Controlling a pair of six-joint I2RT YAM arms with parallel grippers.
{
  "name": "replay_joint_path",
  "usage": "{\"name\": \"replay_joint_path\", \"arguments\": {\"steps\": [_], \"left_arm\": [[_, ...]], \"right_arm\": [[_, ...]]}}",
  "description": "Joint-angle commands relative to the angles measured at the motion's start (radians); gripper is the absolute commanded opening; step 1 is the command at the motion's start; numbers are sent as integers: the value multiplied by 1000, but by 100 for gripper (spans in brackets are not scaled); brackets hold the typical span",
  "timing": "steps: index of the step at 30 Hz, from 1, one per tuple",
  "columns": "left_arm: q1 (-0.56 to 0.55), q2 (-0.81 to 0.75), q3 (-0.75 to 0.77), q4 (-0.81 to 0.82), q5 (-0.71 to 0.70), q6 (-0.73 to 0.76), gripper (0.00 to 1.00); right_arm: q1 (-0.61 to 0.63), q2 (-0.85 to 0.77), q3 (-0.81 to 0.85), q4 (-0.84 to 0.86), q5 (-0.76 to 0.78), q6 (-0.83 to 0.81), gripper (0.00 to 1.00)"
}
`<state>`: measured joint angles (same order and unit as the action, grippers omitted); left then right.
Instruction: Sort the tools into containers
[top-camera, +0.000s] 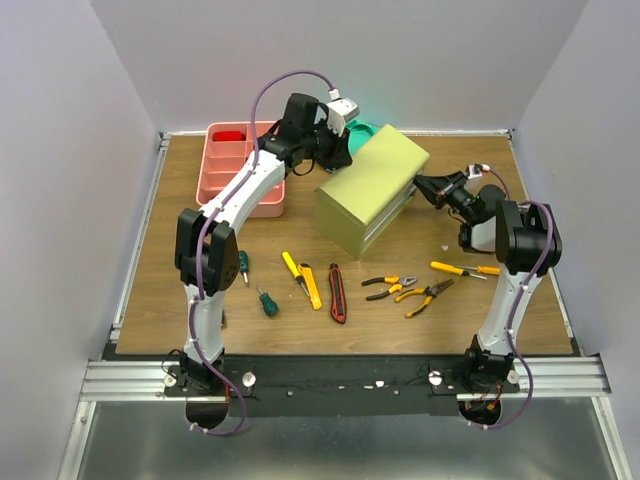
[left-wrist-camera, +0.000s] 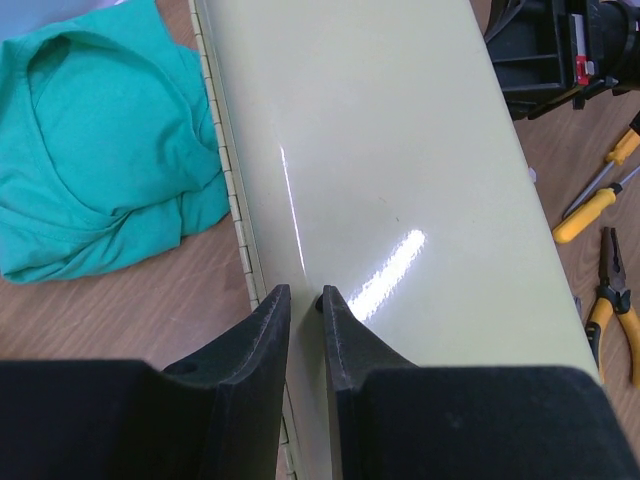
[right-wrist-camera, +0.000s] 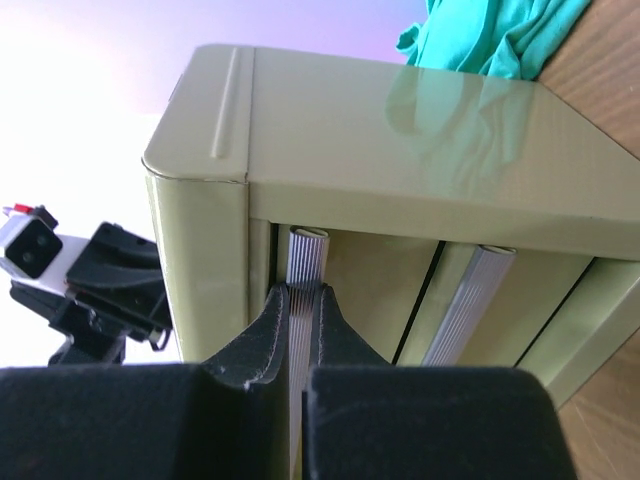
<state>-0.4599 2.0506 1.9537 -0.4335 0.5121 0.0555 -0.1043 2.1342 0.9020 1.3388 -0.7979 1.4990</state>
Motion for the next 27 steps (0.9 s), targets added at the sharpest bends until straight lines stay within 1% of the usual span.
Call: {"name": "replay_joint_path", "arguments": {"steps": [1,4,8,12,17,20,21,23,24,26,27], "left_arm": [[-6,59,-52,-74,-17,4,27],[-6,54,-62,-68,-11,14,27],[-6,51,-72,-70,-7,17,27],[-6,46,-81,-71,-10,21,27],[-6,42,-87,-70,-14,26,27],[-6,46,-79,-68,-12,26,27],[-6,48,-75,-67,-14,24,27],[-6,51,-70,-63,-11,23,27],[-6,51,-70,-62,-9,23,27],[-6,54,-67,-57,-7,23,27],[-6,56,-65,-56,-9,21,27]], "right_arm": [[-47,-59,-34,68,-156,-100,1],[-70,-57,-22,27,-202,-102,1],[-97,-42,-6,33,-259,-85,1],[-124,-69,-12,-59,-294,-155,1],[-161,-112,-43,-79,-363,-187,1],[-190,-175,-75,-165,-405,-265,1],[-198,-190,-83,-234,-415,-293,1],[-225,-224,-98,-311,-442,-379,1],[-236,-252,-109,-382,-449,-407,1],[-267,-276,-117,-459,-471,-492,1],[-276,-299,-121,-539,-475,-525,1]]}}
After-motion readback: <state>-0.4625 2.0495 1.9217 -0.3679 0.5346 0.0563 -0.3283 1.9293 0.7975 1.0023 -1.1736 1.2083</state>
